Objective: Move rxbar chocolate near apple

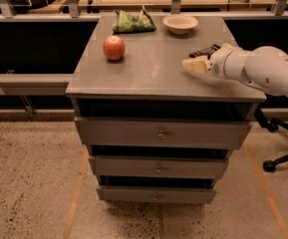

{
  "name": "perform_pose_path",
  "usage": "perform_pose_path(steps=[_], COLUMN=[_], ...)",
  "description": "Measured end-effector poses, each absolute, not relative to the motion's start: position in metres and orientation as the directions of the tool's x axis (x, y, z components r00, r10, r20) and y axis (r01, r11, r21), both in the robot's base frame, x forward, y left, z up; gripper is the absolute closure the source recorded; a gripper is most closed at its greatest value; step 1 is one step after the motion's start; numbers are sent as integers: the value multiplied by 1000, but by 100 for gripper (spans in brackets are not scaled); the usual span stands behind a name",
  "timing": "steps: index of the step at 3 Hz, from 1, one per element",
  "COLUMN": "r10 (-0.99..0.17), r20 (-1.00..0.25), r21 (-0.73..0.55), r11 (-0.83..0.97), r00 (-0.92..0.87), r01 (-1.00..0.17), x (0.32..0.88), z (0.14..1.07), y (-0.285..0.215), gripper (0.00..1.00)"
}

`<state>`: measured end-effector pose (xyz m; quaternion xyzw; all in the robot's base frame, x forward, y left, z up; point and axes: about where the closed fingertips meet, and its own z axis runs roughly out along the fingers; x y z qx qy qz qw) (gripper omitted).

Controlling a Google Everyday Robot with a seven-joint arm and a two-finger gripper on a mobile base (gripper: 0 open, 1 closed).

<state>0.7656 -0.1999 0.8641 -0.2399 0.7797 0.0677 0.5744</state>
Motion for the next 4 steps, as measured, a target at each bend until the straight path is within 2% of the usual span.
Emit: perform_pose_path(steps=[1, 2, 3, 4], r10=[-90, 167, 421, 494], r20=[-990, -986, -903, -868], r21=[-44, 157, 379, 451], r11=[931, 954, 873, 822], r00=[-111, 15, 83, 44], r01=[-363, -254, -306, -347], x=[780, 796, 814, 825], z=[913, 947, 1013, 1017], y=[-236, -309, -292, -260], gripper=[0, 0, 0, 0])
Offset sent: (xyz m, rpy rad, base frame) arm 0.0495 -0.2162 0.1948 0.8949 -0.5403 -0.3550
